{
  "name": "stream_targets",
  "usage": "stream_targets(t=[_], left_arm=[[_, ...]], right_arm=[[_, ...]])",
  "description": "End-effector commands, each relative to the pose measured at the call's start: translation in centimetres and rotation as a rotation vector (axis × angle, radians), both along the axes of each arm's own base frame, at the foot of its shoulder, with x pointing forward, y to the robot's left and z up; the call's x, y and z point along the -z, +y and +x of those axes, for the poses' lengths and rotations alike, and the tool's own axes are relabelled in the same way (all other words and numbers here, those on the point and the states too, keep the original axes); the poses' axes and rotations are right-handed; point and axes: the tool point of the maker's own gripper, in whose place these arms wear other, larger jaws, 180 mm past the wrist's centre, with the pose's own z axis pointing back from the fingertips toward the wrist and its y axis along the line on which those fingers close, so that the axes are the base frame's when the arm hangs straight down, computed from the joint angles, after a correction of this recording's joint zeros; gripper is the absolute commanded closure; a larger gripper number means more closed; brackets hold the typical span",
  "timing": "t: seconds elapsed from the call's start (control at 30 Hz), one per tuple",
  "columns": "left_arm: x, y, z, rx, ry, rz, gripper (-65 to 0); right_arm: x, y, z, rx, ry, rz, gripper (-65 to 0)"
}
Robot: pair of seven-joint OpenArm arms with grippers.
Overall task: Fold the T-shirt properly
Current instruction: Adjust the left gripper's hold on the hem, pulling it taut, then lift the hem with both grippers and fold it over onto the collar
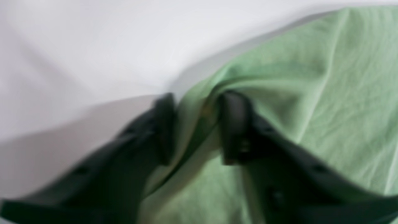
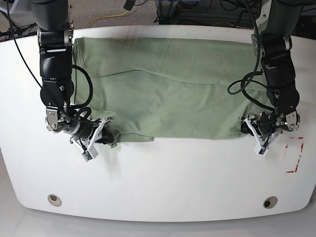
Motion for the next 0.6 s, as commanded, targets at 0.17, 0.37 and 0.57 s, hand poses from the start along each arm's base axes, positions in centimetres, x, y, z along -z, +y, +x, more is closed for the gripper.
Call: stream_targets(t=[0.17,0.37,0.57], left_arm=[[-1.6,1.0,0.6,0.004,-0.027,0.045,0.0],[-5.0,1.2,1.3,0.029,-0.147,0.119,0.0],[-8.8,0.9,2.5,0.050,-0.254,0.173,0.0]], right_arm=[[-2.4,-0.4,1.6,0.010,-0.068,0.014,0.0],[-2.7,-0.4,1.8,0.009,-0.076,0.013,0.0],[-4.5,-0.9,3.1,0.014,-0.115,0.006,0.0]])
